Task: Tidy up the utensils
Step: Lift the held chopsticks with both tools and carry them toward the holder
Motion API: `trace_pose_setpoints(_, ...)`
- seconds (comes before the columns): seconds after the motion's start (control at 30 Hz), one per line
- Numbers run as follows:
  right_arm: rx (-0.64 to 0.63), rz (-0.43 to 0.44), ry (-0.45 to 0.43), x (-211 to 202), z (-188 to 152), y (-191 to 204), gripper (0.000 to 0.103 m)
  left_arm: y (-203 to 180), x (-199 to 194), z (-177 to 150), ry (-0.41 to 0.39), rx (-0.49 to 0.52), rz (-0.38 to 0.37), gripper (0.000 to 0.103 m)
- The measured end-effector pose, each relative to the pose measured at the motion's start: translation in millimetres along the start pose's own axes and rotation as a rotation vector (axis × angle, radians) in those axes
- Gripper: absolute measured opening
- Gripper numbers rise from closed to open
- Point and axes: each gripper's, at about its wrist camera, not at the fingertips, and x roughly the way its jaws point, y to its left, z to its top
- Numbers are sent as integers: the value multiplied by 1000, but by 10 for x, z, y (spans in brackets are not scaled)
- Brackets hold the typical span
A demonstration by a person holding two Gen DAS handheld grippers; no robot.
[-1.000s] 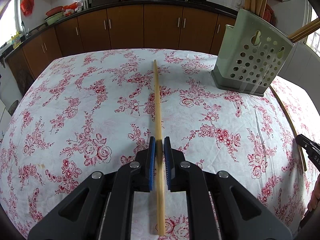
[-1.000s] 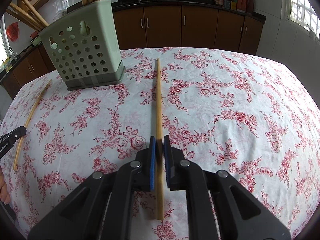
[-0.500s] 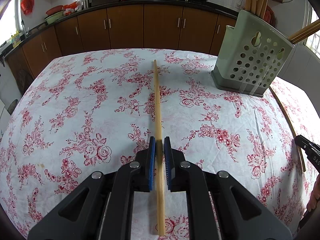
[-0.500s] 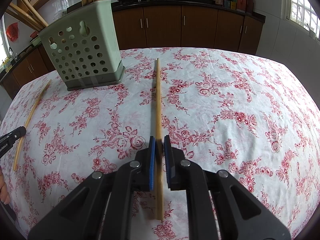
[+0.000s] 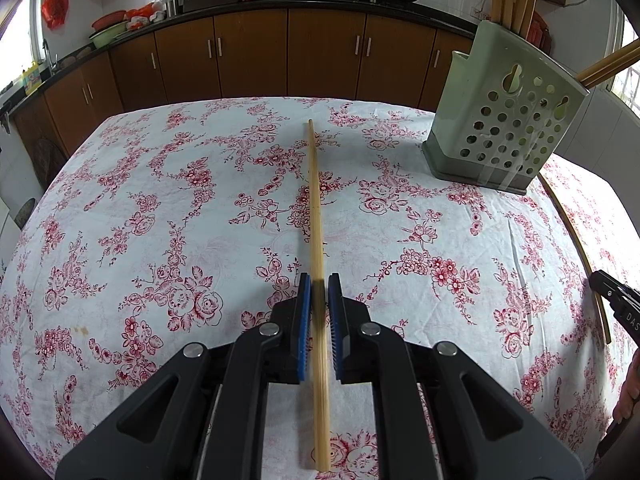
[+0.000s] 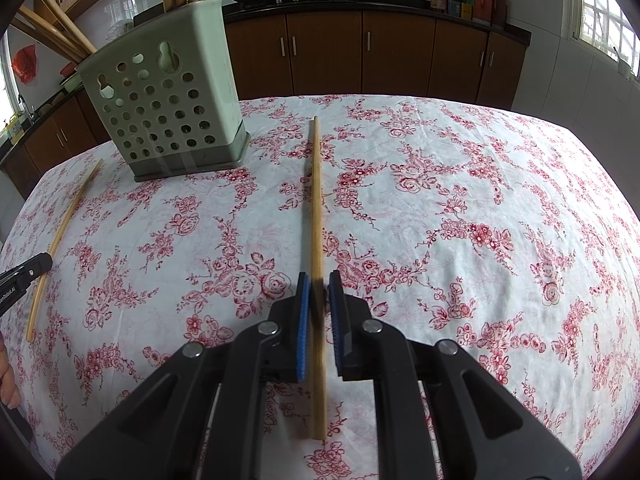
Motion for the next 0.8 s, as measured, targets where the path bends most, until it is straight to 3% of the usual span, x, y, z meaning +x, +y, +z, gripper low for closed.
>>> trace_pose_setpoints(0.37, 4, -13, 0, -59, -66, 2, 19, -29, -107, -111, 6, 31, 26, 10)
trace_pose_setpoints(0.67, -3, -7, 1, -163, -193, 4, 19, -68, -259, -301, 7, 26, 20, 11)
trace_pose_setpoints(0.8, -4, 0, 2, -190, -221, 13, 8, -79, -323, -366, 7, 32, 27, 10)
